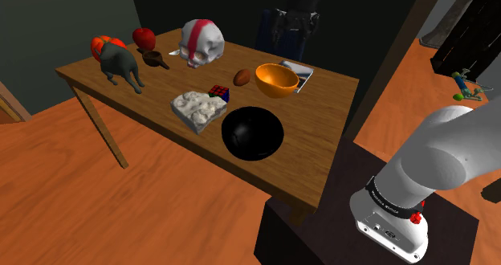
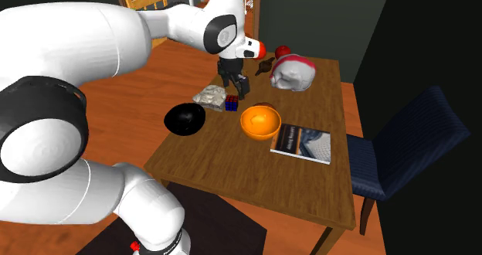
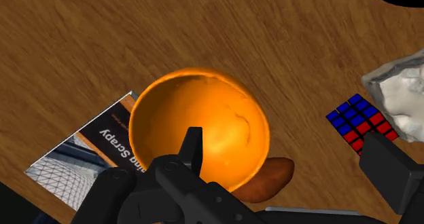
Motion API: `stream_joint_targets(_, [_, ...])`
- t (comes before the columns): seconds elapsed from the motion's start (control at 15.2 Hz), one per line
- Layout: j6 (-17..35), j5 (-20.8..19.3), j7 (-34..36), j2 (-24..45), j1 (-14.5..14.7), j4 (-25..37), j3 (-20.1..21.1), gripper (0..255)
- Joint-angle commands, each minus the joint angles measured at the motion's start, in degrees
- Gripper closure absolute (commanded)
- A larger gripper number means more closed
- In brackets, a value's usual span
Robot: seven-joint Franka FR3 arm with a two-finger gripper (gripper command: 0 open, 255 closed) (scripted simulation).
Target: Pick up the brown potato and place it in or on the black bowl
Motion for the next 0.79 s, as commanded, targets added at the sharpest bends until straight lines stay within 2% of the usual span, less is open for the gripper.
stream_joint_targets(0.0, [2.52,0.04,2.63,4.32,-0.52,1.56,0.80,0])
stream_joint_targets(0.73, [11.62,-1.90,15.80,28.36,-2.58,14.65,2.33,0])
